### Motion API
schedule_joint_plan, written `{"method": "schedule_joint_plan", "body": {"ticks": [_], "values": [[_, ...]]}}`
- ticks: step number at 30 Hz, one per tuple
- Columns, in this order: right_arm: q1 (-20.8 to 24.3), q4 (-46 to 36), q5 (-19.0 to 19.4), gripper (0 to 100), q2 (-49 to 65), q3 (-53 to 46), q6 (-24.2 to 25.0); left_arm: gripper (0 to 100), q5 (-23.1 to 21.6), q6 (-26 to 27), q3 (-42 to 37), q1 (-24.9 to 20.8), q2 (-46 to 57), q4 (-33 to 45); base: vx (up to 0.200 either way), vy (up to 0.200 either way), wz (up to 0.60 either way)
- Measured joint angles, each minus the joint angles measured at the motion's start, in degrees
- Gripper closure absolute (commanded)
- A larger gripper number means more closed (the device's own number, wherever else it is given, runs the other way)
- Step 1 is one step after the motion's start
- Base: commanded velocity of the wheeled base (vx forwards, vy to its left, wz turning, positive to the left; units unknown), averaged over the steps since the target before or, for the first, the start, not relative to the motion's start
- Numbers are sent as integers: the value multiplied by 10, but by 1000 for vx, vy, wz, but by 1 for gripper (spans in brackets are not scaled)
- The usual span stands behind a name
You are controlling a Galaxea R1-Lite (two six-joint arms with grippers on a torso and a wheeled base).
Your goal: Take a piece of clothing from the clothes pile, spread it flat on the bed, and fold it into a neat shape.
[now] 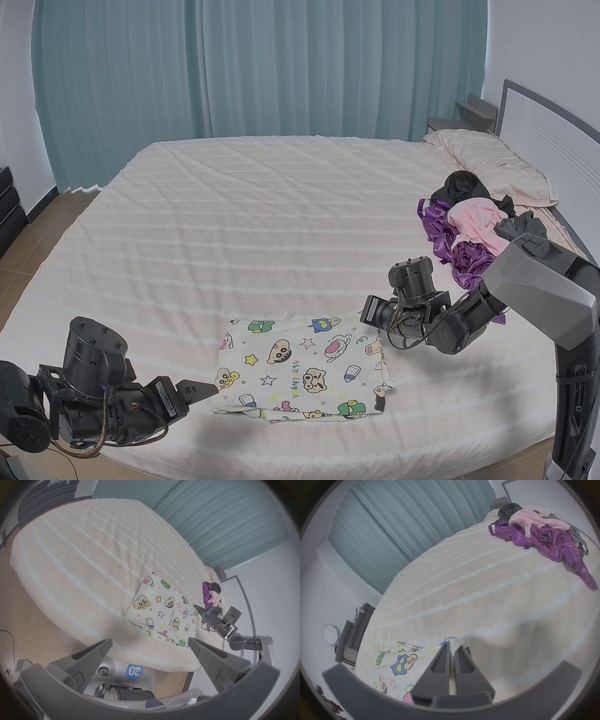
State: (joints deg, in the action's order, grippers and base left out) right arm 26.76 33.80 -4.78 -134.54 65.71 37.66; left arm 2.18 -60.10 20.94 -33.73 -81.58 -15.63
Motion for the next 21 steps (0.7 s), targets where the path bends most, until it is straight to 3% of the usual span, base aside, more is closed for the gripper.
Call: {"method": "schedule_joint_plan", "body": {"ticks": [14,15,21], "values": [[-5,0,-1,100,-12,14,0,0,1,0,-1,0,-2,0,0,0,0],[-6,0,-1,0,-13,16,0,0,1,0,-1,0,-3,0,0,0,0],[-7,-17,-1,0,-14,18,5,0,2,0,1,5,-5,-2,0,0,0]]}}
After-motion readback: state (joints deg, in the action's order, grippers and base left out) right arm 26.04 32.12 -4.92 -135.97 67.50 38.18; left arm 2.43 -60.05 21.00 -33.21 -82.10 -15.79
